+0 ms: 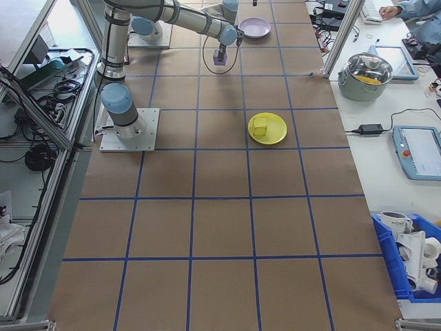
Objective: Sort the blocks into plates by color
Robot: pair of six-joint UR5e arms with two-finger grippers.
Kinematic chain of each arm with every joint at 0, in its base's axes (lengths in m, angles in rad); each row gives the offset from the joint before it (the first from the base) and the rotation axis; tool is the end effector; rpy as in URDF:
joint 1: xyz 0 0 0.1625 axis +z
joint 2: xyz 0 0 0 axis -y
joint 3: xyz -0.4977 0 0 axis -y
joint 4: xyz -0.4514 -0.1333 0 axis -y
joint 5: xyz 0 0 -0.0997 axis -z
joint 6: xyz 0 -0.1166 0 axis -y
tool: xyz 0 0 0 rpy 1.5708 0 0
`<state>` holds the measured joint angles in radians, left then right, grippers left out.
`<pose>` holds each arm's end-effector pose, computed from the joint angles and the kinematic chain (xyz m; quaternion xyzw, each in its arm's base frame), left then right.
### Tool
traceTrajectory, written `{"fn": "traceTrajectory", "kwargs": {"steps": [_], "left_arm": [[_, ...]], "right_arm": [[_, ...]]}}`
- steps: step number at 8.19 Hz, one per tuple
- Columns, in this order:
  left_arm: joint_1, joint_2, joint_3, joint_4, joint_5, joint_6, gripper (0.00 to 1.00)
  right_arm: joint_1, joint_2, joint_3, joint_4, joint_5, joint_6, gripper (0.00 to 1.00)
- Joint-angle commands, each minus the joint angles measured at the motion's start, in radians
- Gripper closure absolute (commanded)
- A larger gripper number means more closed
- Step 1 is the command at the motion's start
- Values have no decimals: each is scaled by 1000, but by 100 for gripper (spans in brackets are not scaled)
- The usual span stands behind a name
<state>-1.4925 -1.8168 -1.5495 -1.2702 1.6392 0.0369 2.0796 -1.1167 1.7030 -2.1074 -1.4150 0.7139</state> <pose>-0.0726 -0.6772 0.4362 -0.0220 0.9985 -0.0359 0.0363 0.4675 -0.5273 0.2400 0.1039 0.9912 0.0649 0.0495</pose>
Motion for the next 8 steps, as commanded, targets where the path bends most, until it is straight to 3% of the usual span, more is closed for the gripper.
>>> {"fn": "traceTrajectory", "kwargs": {"steps": [1, 2, 3, 5, 6, 8], "left_arm": [[0, -7, -11, 2, -4, -2, 0], [0, -9, -9, 6, -1, 1, 0], [0, -12, -11, 6, -2, 1, 0], [-3, -3, -11, 5, 1, 1, 0], [-14, 8, -11, 2, -10, -5, 0], [-72, 13, -41, -8, -47, -17, 0]], "right_arm": [[13, 32, -15, -11, 5, 41, 0], [-5, 17, -55, 1, 5, 21, 0], [-22, 5, -116, 92, -2, -23, 0], [-122, -49, -247, 376, -33, -206, 0], [-203, -96, -252, 439, -104, -375, 0], [-344, -219, -252, 577, -116, -567, 0]]}}
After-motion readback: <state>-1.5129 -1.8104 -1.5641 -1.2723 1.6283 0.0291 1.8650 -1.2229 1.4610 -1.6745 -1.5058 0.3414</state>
